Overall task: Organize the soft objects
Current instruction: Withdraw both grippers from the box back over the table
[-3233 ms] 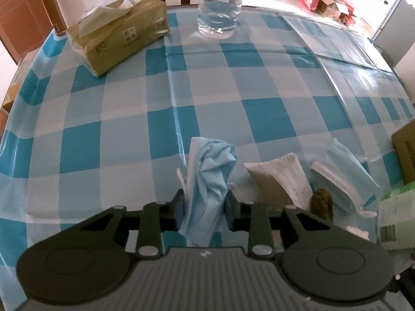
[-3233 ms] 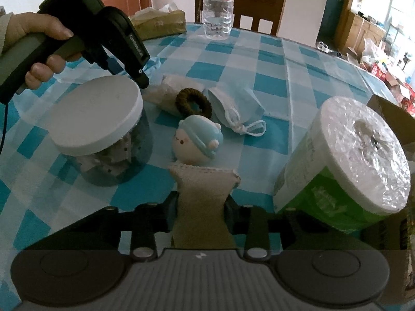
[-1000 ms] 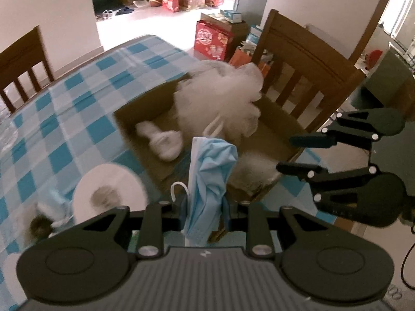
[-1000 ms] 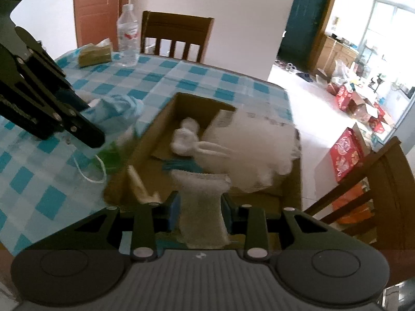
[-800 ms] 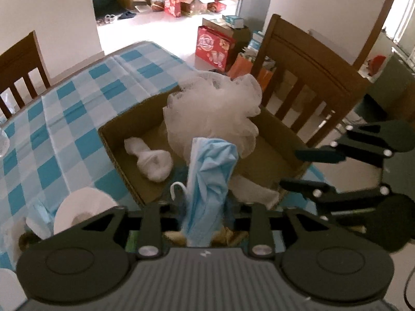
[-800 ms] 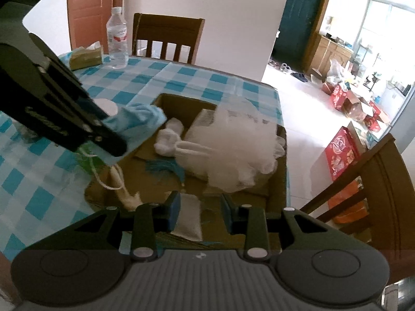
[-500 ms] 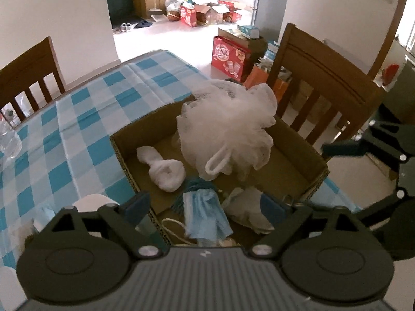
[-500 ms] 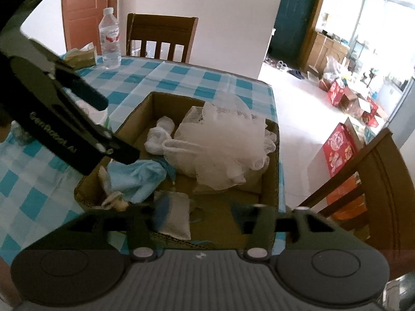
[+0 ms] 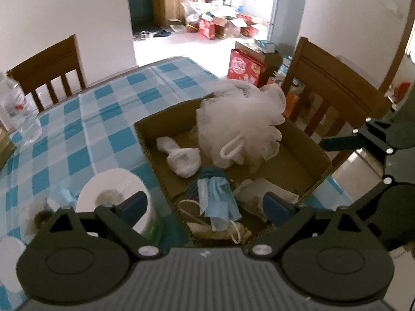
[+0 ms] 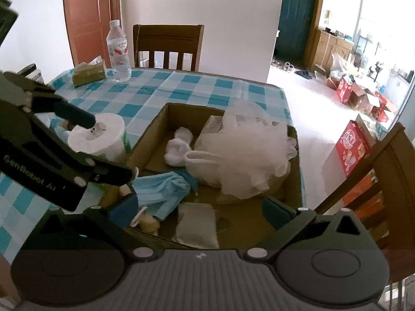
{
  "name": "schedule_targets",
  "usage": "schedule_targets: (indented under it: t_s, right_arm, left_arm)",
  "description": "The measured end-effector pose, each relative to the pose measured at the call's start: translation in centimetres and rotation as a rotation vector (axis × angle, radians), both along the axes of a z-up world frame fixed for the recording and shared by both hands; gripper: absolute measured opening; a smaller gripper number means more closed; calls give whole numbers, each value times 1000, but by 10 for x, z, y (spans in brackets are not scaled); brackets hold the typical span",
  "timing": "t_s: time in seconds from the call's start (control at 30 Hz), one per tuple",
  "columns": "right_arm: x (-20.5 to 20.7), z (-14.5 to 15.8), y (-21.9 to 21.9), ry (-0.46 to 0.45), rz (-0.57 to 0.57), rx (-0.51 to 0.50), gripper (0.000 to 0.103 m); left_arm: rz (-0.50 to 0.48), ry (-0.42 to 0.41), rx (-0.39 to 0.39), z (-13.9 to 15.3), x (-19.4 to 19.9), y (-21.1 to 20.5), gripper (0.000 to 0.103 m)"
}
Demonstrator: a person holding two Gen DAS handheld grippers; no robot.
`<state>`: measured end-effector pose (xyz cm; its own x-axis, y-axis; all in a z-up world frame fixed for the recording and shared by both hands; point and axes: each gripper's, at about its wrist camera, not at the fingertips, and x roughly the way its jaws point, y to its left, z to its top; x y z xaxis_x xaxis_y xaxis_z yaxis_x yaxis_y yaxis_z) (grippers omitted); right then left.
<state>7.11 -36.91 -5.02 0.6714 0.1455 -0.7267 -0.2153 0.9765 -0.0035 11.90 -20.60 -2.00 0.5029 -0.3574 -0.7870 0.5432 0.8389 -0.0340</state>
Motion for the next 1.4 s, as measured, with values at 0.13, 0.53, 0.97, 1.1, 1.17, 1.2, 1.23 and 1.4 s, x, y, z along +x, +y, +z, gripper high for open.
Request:
schedule_targets:
  t_s: [0.13,0.53,0.97,1.1,1.17,1.2,1.23,1.4]
  right_arm:
    - [0,-2,7,7,-24,20,103]
    - [-7,0,45,12,-97,-43,103]
    - [-7,0,108,42,-87,-22,103]
    - [-5,-3,125,54,-70,-20,103]
    - [-5,-5,132,57,-52,-15,103]
    - [-5,-6,136,61,-42,-16,103]
    - [-5,-7,139,64,-32,-20,103]
    - [-6,-14,158,77,64,-10,103]
  left_arm:
    - [45,0,-4,1,-5,16,97]
    - [54,-38,-13,3,-13,67,99]
    - [126,-13,-6,-21,-11,137,100]
    - [151,-13,6,-30,-12,157,100]
    - [169,-7,10,-34,-11,165,100]
    - [181,-5,11,-35,-10,169,100]
    - [194,-4,15,-36,-10,173,100]
    - [266,-10,34,-36,-7,194,100]
